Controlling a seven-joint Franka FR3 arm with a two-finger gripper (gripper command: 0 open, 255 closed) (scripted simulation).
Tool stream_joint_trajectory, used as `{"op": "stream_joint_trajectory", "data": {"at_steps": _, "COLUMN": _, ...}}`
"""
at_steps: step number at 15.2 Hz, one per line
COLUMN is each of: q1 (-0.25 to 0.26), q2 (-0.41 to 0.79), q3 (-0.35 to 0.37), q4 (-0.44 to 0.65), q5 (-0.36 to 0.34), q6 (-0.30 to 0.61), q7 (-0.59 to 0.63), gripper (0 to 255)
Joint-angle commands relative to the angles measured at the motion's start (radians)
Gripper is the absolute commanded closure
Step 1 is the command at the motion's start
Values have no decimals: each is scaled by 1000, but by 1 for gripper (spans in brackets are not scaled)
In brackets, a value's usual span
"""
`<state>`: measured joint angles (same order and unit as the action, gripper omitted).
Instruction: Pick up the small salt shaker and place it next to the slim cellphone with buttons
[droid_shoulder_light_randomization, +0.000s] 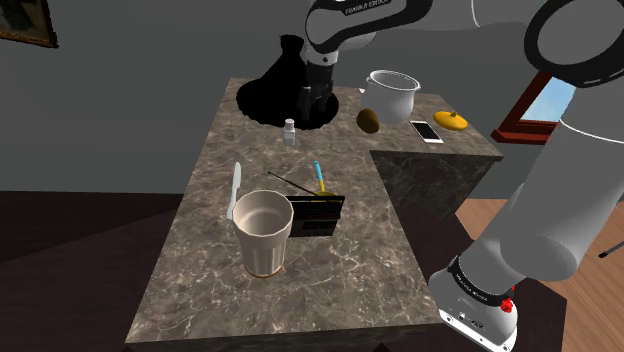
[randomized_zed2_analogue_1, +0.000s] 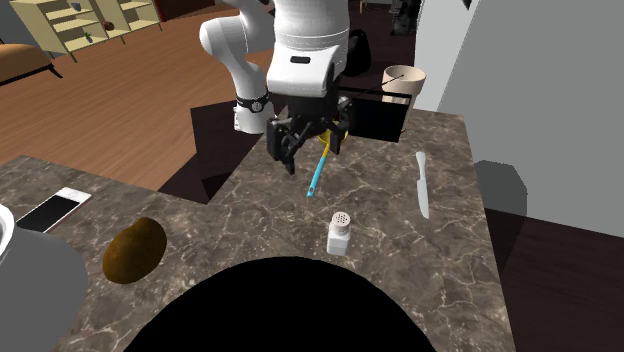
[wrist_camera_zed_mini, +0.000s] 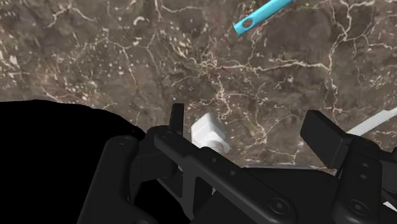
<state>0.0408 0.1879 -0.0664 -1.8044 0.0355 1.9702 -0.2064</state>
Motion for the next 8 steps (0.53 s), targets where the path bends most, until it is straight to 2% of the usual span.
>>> {"op": "stream_joint_trajectory", "data": {"at_steps": 1, "q1": -1, "q2": 76, "q3": 2, "q4": 82, "q5": 5, "q6": -1, "q7": -10, "gripper": 0}}
{"op": "stream_joint_trajectory", "data": {"at_steps": 6, "q1": -2, "q2": 281, "q3": 13, "q4": 332, "q5": 14, "q6": -30, "q7": -24, "gripper": 0}}
{"op": "stream_joint_trajectory", "data": {"at_steps": 8, "q1": -2, "q2": 288, "q3": 13, "q4": 314, "q5": 15, "q6": -7, "q7": -24, "gripper": 0}}
